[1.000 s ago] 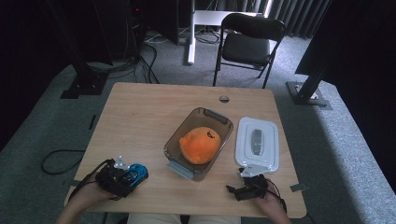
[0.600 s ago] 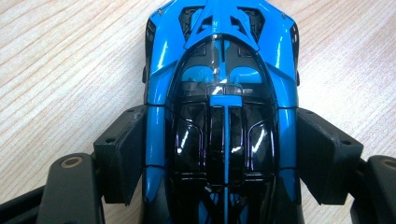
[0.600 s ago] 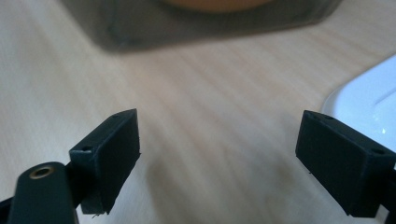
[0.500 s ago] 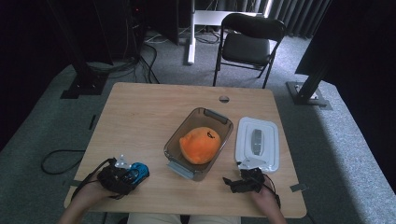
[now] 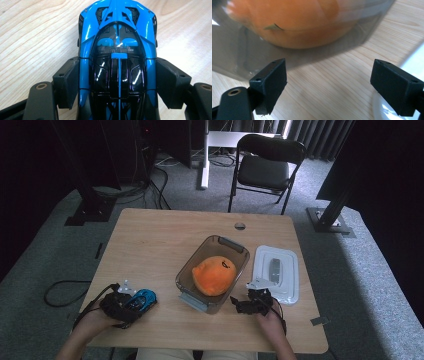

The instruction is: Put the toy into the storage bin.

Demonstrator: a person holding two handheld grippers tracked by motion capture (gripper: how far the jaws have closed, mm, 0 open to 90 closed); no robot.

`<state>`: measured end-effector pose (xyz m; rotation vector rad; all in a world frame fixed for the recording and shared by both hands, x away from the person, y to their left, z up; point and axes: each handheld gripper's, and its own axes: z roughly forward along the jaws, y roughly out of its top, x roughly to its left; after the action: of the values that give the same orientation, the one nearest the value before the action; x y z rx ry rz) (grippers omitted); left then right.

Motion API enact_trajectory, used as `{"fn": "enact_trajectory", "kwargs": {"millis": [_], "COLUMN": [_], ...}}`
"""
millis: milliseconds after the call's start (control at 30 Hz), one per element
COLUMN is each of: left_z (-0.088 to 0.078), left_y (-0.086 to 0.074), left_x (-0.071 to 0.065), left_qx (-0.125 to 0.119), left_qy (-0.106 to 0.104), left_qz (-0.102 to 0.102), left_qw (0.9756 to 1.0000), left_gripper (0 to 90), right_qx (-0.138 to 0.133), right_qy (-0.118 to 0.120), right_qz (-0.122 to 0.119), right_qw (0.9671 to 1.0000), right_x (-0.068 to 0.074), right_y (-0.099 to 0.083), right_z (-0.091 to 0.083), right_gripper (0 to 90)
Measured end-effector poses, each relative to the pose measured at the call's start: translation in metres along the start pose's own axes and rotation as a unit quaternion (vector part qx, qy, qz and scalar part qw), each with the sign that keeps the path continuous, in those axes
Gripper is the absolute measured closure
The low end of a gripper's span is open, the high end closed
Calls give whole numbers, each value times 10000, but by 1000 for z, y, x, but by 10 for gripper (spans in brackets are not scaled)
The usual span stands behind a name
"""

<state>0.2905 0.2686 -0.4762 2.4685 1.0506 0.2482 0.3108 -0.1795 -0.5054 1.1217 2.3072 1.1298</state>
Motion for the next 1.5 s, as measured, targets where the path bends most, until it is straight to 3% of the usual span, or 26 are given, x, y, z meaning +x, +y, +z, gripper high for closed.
{"fn": "enact_trajectory", "kwargs": {"millis": [167,400,800,1167,1500], "left_z": [-11,-37,-80,-91,-87], "left_y": [7,26,81,125,161], "left_x": [5,12,16,10,0], "left_qx": [-36,-143,-388,-498,-639], "left_qy": [23,106,292,229,133], "left_qz": [36,93,444,657,740], "left_qw": [10000,9998,9978,9963,9951], "left_gripper": [289,289,288,289,288], "right_qx": [-9,8,26,86,102], "right_qy": [62,115,178,143,126], "right_qz": [-120,-178,-354,-351,-274], "right_qw": [9999,9998,9992,9992,9995], "right_x": [7,14,26,27,21], "right_y": [3,4,17,-2,-15], "right_z": [5,8,22,17,11], "right_gripper": [134,134,127,127,127]}}
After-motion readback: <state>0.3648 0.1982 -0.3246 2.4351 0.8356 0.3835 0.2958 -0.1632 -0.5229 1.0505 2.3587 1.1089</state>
